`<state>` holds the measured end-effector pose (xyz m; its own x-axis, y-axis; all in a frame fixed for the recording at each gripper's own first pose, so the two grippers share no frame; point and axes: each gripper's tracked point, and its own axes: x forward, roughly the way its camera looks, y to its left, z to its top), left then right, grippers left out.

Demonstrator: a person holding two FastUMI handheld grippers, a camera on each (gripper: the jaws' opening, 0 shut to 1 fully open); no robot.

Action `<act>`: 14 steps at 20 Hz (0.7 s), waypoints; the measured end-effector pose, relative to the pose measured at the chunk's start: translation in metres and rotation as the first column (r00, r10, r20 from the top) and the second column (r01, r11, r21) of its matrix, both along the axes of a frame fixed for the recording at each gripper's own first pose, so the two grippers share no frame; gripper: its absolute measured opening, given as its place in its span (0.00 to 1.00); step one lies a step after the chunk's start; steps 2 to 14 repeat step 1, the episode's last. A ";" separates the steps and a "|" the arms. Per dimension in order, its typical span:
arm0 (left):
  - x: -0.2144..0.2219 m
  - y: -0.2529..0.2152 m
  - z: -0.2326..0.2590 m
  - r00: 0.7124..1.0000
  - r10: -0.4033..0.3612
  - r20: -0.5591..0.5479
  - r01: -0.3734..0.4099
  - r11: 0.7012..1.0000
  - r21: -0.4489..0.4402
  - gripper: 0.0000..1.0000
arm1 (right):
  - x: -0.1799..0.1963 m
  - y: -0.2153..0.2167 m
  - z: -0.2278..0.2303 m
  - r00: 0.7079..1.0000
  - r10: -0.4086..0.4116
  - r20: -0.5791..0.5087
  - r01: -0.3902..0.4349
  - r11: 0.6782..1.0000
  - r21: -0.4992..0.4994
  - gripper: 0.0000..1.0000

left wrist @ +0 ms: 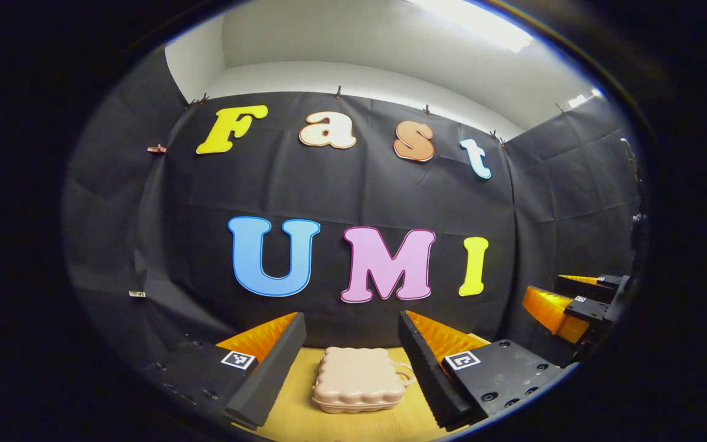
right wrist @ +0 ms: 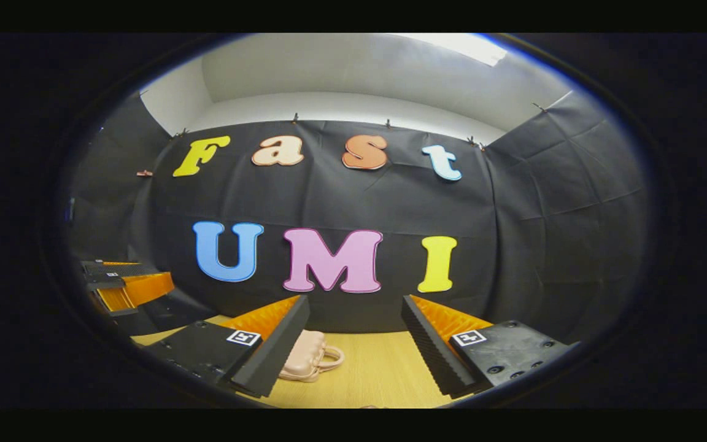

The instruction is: First open the suitcase, pack the skin care products into it, and then close the suitcase.

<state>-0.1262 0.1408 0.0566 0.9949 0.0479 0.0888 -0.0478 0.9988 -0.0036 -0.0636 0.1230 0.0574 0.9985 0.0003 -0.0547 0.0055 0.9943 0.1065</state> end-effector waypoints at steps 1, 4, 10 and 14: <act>0.003 0.001 -0.004 1.000 0.000 -0.010 0.000 1.000 -0.001 0.96 | 0.000 0.003 -0.001 1.000 0.013 -0.004 -0.013 1.000 -0.002 0.97; 0.003 0.001 -0.004 1.000 0.000 -0.010 0.000 1.000 -0.001 0.96 | 0.000 0.003 -0.001 1.000 0.013 -0.004 -0.013 1.000 -0.002 0.97; 0.003 0.001 -0.004 1.000 0.000 -0.010 0.000 1.000 -0.001 0.96 | 0.000 0.003 -0.001 1.000 0.013 -0.004 -0.013 1.000 -0.002 0.97; 0.003 0.001 -0.004 1.000 0.000 -0.010 0.000 1.000 -0.001 0.96 | 0.000 0.003 -0.001 1.000 0.013 -0.004 -0.013 1.000 -0.002 0.97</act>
